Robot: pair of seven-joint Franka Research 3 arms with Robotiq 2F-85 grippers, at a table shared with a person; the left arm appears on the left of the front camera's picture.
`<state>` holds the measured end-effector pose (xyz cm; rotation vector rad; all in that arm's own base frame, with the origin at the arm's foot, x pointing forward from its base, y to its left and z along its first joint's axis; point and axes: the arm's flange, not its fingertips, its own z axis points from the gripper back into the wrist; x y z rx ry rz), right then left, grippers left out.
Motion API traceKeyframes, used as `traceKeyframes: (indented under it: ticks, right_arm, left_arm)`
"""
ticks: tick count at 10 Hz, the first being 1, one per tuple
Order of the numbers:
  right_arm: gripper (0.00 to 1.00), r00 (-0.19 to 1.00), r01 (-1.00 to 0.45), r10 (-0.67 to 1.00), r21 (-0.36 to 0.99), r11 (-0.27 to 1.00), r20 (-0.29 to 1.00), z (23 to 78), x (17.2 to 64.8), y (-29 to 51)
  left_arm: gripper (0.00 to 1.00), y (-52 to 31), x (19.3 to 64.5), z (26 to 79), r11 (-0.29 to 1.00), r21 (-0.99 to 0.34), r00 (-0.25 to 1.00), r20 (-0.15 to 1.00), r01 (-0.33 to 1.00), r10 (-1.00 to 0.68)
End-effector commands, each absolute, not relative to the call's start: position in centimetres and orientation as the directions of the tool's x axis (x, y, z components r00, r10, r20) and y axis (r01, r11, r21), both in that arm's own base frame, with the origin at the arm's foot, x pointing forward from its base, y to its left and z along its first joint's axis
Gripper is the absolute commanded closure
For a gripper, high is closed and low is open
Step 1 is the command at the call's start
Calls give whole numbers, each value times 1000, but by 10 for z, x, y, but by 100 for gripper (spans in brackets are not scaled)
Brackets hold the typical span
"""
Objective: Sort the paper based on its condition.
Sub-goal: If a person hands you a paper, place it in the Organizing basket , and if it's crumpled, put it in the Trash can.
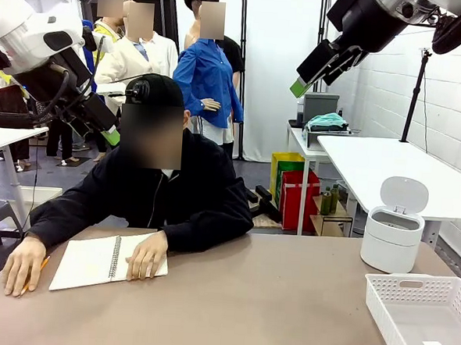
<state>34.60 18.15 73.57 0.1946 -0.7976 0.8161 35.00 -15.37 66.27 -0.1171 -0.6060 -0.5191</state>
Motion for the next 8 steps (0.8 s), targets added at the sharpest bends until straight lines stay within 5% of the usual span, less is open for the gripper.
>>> traceKeyframes:
  ticks: [1,8]
  right_arm:
    - [0,418,-716,577,-137,685,702,736,346,181]
    - [0,418,-716,577,-137,685,702,736,346,181]
  left_arm:
    - [0,-153,350,663,866,54,697,570,496,-435]
    - [0,-153,350,663,866,54,697,570,496,-435]
